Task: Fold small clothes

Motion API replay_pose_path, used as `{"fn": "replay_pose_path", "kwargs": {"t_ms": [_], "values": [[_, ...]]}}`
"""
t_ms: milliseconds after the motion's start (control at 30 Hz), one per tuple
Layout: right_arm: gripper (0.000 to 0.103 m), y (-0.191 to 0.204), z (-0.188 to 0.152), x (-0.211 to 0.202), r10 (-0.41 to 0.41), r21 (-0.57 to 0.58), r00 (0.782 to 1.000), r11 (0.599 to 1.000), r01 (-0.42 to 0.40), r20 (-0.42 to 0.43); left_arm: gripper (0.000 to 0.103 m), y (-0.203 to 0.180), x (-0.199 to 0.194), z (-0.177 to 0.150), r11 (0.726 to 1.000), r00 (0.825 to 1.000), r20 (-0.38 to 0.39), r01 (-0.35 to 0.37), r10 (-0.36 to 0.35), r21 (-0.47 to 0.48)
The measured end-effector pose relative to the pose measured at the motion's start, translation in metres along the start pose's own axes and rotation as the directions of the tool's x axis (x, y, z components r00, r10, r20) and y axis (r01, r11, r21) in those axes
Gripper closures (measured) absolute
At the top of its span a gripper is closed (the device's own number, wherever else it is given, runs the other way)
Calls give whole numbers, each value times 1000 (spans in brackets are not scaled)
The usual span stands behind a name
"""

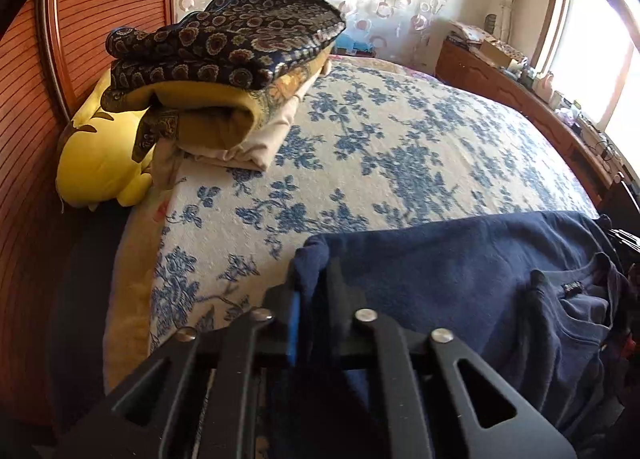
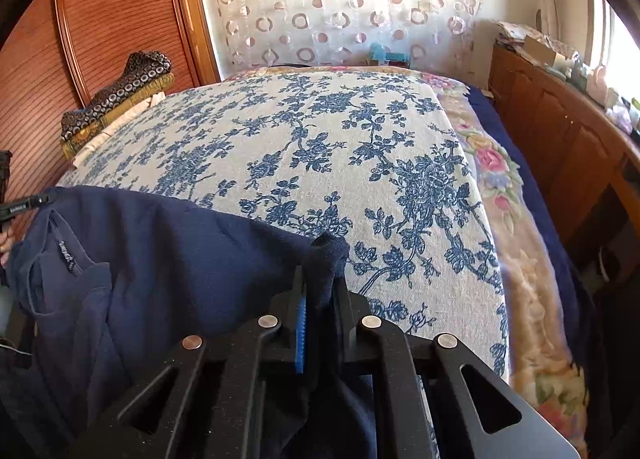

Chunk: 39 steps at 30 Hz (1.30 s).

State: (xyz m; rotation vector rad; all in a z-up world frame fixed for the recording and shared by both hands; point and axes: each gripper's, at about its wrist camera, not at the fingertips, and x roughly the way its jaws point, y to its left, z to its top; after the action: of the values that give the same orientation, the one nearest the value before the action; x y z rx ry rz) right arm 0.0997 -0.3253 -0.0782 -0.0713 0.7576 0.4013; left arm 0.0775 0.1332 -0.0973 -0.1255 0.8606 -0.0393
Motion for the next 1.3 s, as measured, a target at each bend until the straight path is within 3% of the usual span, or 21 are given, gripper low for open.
{"fn": "replay_pose_path", "kwargs": {"t_ms": [100,233,400,567,600,767,867,967,1000,1033,1067,1133,1200,1267,1300], "values": [[95,6,-2,-10,12,19,999,1000,-13,30,95,-5,-15,-1,1000,999,37,24,-23,-12],[95,12,-5,-43,36,35,993,999,-40,115,96,-16,-63,2,996,985,150,91,-88,-19],[95,23,-5,-106,41,9,968,999,-44,247,96,-37,-133,4,992,950,286,126,-129,29],[96,35,2,-172,70,-42,938,997,-59,340,97,-47,-193,14,981,897,396,187,-195,59],[96,36,6,-186,72,-54,929,997,-56,362,97,-49,-206,21,980,884,422,188,-199,67],[96,30,50,-245,67,-112,886,994,-17,459,97,-52,-227,82,988,860,487,117,-154,106],[96,17,109,-244,17,-128,888,991,47,460,97,-59,-205,138,989,871,478,61,-118,134],[96,7,165,-201,-79,-119,901,983,142,426,96,-65,-153,187,990,882,467,-2,-66,142],[95,2,182,-178,-110,-114,912,979,168,395,95,-67,-128,199,988,894,446,-25,-48,155],[95,-4,197,-146,-129,-107,935,979,173,332,90,-67,-101,208,986,912,408,-24,-46,166],[85,-10,206,-118,-146,-94,950,980,178,274,85,-65,-72,214,986,933,357,-13,-48,166],[73,-25,211,-56,-217,-39,965,974,225,149,63,-62,-27,212,987,960,277,-3,-42,161],[73,-37,202,-17,-234,15,969,972,234,81,60,-62,-8,200,987,969,241,12,-50,158],[73,-40,185,5,-219,40,974,975,217,55,46,-64,5,189,986,976,201,46,-78,162],[72,-40,174,12,-203,40,978,979,201,50,30,-65,9,183,984,979,182,56,-86,166]]}}
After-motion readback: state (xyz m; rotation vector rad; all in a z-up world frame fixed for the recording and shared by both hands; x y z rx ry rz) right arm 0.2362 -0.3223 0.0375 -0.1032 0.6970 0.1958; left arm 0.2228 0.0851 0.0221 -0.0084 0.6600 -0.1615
